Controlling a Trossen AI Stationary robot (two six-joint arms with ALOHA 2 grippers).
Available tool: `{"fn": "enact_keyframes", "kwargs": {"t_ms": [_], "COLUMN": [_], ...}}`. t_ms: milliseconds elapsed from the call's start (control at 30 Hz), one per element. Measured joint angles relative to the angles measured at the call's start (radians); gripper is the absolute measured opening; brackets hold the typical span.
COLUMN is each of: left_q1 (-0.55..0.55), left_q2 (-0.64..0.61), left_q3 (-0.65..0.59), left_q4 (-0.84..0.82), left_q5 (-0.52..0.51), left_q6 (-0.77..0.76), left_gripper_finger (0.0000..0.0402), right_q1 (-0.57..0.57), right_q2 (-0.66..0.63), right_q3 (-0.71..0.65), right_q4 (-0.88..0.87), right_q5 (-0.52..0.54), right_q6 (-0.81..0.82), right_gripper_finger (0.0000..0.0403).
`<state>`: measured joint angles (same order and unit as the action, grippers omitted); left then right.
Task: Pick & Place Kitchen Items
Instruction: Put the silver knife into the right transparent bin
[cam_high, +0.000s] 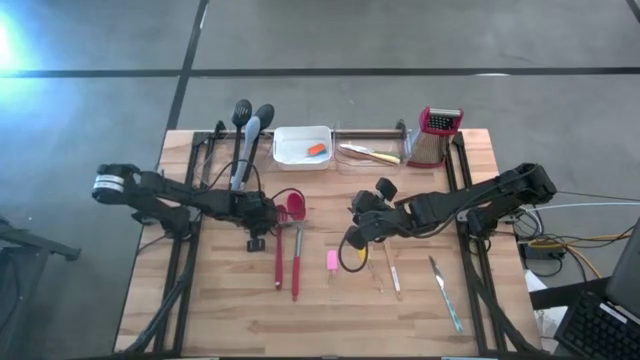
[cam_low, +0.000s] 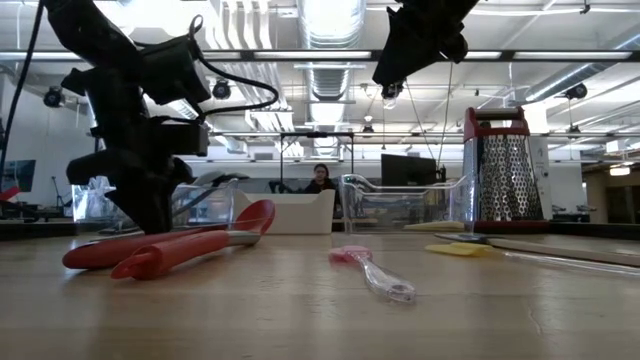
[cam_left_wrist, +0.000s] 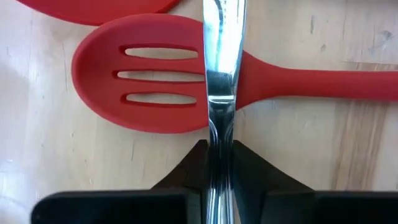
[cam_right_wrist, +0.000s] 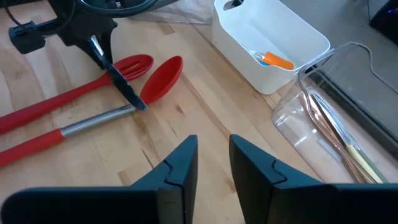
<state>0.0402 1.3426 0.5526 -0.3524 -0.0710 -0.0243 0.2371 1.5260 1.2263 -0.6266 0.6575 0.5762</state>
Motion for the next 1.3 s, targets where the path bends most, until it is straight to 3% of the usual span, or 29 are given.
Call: {"fn": "enact_keyframes", "kwargs": {"t_ms": [300, 433, 633, 800, 933, 1033, 1133, 1300], "left_q1": [0.001, -0.003, -0.005, -0.005, -0.005, -0.005, -0.005, -0.007], "left_q2": [-0.066, -0.121, -0.225, -0.237, -0.177, -0.117, -0.060, 0.024], "left_q3": [0.088, 0.116, 0.066, -0.009, -0.045, -0.046, -0.018, 0.059], "left_q4": [-0.184, -0.140, 0.158, 0.685, 1.060, 1.234, 1.271, 1.278], "left_q5": [-0.015, -0.013, -0.014, 0.063, 0.156, 0.230, 0.293, 0.326], "left_q6": [-0.040, -0.065, -0.063, -0.029, 0.004, 0.026, 0.030, 0.023], "left_gripper_finger": [0.0046, 0.0046, 0.0046, 0.0046, 0.0046, 0.0046, 0.0046, 0.0046], "right_q1": [0.000, 0.023, 0.131, 0.203, 0.204, 0.202, 0.204, 0.196], "right_q2": [-0.001, -0.003, -0.012, -0.014, -0.014, -0.014, -0.014, -0.014], "right_q3": [-0.001, -0.009, -0.101, -0.205, -0.261, -0.284, -0.292, -0.284], "right_q4": [0.000, 0.001, 0.011, 0.175, 0.428, 0.616, 0.761, 0.870], "right_q5": [0.000, 0.011, 0.230, 0.482, 0.489, 0.441, 0.436, 0.363], "right_q6": [0.000, 0.000, 0.072, 0.174, 0.023, -0.175, -0.323, -0.411], "right_gripper_finger": [0.0073, 0.0073, 0.0082, 0.0086, 0.0080, 0.0074, 0.0072, 0.0085]}}
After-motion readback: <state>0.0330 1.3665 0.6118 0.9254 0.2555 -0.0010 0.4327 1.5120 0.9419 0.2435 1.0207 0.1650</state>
